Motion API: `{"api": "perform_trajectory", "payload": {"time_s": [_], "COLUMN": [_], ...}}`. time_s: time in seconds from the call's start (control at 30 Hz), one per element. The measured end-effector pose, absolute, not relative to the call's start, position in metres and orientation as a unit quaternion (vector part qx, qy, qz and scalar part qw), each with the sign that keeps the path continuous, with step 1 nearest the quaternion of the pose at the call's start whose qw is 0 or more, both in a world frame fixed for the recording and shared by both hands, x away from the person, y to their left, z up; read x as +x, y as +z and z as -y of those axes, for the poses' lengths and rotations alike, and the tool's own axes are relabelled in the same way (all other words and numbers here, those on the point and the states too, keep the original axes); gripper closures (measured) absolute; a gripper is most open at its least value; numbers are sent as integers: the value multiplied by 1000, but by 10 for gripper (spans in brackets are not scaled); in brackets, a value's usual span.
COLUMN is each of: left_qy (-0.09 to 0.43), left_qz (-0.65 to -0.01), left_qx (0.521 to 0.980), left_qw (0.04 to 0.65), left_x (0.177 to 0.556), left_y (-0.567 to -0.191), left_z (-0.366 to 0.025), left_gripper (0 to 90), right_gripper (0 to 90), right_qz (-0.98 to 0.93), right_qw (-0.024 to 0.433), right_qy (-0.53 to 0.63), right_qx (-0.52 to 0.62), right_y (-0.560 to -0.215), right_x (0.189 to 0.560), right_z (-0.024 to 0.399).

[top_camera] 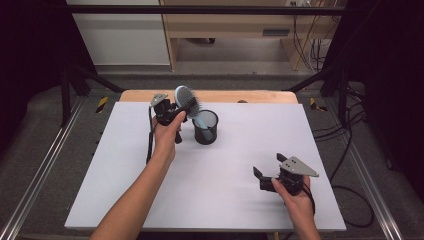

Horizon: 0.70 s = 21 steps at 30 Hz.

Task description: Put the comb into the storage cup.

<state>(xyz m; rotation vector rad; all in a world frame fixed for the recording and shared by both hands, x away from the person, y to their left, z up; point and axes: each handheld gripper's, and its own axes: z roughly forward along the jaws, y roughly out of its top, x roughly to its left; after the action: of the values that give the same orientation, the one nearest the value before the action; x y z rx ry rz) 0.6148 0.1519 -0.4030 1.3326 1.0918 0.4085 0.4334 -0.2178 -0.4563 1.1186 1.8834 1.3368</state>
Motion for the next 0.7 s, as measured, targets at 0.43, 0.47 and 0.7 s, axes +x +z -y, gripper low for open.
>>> {"api": "perform_trajectory", "payload": {"time_s": [0.43, 0.47, 0.7], "left_qy": [189, 190, 195], "left_qz": [-474, -474, -475], "left_qx": [584, 584, 583], "left_qw": [632, 632, 630], "left_x": [615, 615, 616], "left_y": [-402, -402, -402], "left_z": [-152, -152, -154], "left_gripper": [400, 397, 347], "right_gripper": [38, 38, 38], "right_qz": [-702, -702, -702], "right_qw": [284, 284, 283], "right_qy": [500, 500, 501], "right_qx": [420, 420, 420], "right_y": [-456, -456, -456], "right_x": [434, 434, 434], "right_z": [220, 220, 220]}}
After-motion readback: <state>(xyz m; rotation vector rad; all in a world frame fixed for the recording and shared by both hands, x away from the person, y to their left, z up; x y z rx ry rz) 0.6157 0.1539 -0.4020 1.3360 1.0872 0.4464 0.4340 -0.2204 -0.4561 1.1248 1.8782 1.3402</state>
